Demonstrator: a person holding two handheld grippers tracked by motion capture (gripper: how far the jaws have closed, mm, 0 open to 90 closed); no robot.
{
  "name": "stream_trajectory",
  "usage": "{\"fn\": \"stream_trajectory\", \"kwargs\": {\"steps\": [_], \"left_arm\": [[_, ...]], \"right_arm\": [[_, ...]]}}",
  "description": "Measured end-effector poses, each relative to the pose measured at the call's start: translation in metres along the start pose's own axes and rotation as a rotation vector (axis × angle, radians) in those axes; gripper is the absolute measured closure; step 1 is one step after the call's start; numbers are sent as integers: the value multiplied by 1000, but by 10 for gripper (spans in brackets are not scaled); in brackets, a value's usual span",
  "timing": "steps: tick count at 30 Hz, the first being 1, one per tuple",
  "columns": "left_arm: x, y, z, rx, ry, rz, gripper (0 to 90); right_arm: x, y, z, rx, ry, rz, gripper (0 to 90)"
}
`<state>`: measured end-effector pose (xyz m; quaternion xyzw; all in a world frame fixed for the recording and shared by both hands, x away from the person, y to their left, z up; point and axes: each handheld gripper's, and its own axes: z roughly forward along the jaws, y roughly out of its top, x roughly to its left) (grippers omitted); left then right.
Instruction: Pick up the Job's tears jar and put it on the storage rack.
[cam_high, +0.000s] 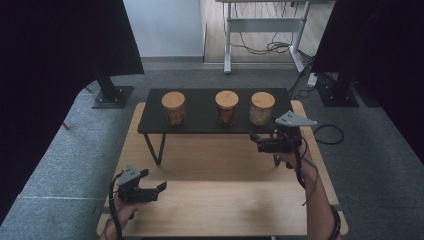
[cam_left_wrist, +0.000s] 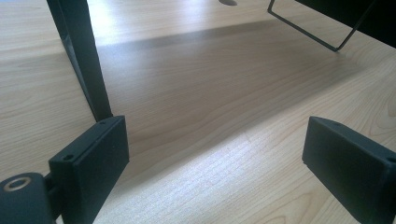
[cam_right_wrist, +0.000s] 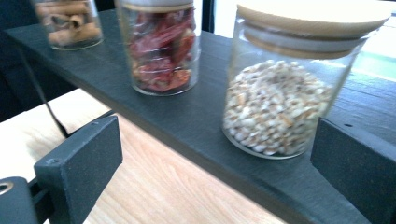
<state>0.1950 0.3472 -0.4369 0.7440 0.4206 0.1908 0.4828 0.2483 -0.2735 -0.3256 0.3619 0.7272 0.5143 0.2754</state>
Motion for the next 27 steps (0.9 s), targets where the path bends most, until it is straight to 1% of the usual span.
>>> {"fn": "stream_trajectory", "kwargs": {"steps": [6,11,20,27], "left_arm": [[0,-1,0,0,1,-2,66],[0,-1,1,5,1,-1,66],[0,-1,1,8,-2,1,66],[-1,-1,1,9,-4,5,66]], "right_arm": [[7,-9,-5,-8,19,-15,17],[11,-18,-10,-18,32,-13,18],[18,-37,-15,-22,53,-17,19],[21,-45,-18,-23,69,-27,20]]}}
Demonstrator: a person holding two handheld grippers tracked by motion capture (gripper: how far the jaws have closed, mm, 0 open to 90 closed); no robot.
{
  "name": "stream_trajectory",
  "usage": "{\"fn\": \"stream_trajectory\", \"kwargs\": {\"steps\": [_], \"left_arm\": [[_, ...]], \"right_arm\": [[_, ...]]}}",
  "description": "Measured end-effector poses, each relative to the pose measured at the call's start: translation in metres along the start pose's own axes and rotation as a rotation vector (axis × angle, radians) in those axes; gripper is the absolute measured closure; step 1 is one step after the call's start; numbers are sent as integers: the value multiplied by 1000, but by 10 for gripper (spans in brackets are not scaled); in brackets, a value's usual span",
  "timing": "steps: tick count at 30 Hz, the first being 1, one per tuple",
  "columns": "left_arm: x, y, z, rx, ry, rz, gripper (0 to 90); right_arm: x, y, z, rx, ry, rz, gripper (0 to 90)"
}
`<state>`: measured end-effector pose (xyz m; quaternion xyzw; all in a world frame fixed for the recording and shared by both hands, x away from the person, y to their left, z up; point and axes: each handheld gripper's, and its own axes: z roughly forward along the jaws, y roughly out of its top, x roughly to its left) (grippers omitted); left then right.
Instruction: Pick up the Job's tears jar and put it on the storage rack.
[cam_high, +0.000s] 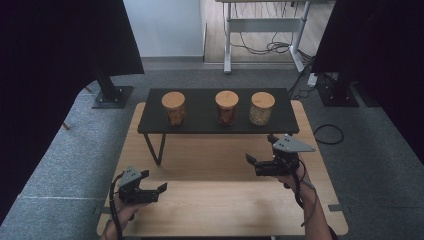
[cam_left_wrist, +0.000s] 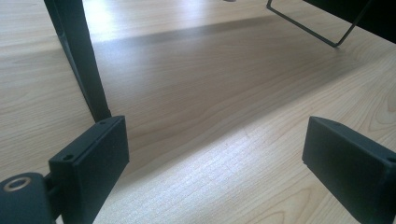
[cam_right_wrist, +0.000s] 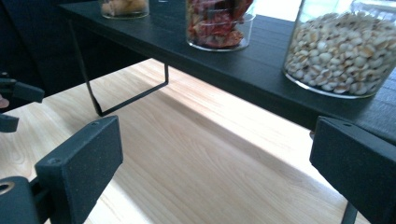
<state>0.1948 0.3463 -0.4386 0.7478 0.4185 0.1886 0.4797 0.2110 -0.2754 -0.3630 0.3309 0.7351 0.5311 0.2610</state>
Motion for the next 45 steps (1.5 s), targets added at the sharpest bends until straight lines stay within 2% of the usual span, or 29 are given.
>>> {"fn": "stream_trajectory", "kwargs": {"steps": [10,18,22,24,33,38,45], "left_arm": [[0,-1,4,13,-3,-3,66],[-1,-1,9,30,-4,0,66],[-1,-1,10,34,-4,0,66],[-1,-1,10,36,-4,0,66],[0,-3,13,48,-2,-3,66],[0,-3,14,51,-2,-3,66],[1,-3,15,52,-1,-4,65]], "right_arm": [[4,-31,-8,-31,32,20,19],[8,-52,-8,-19,31,29,19],[8,-58,-7,-14,35,29,20],[10,-60,-5,3,34,17,20],[16,-73,11,49,54,15,15],[17,-79,18,71,63,28,15],[17,-81,19,64,65,43,12]]}}
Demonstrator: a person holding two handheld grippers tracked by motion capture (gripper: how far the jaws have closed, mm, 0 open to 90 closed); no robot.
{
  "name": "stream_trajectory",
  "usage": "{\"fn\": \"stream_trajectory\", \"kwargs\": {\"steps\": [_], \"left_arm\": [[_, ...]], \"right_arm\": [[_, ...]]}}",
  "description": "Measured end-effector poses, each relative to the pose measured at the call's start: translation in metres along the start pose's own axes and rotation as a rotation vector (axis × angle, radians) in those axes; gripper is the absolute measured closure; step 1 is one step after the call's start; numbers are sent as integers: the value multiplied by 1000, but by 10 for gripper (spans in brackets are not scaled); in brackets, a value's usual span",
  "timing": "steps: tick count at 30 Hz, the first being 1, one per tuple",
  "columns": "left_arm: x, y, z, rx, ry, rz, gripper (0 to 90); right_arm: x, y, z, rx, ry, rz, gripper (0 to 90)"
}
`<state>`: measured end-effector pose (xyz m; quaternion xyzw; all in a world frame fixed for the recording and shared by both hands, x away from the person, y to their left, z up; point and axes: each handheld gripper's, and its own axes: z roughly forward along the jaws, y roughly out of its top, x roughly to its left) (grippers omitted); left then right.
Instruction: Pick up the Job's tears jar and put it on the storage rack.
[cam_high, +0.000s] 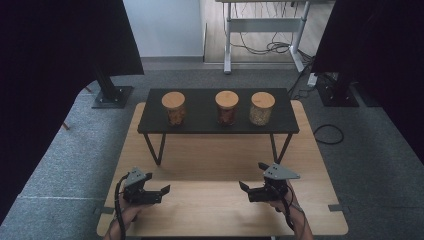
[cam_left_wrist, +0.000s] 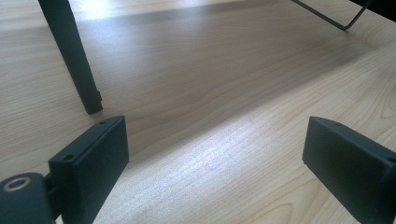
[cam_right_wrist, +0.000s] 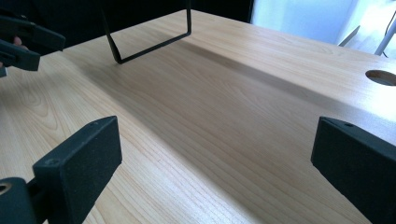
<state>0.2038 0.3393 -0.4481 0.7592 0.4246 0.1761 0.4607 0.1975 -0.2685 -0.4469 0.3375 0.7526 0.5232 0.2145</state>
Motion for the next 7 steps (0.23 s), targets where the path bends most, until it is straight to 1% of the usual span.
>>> {"fn": "stream_trajectory", "kwargs": {"steps": [5,7], "left_arm": [[0,0,0,-4,-3,-6,66],[0,0,-1,-5,-3,-7,65]], "right_arm": [[0,-3,-2,-19,0,11,9],[1,-5,-2,-19,2,14,7]]}}
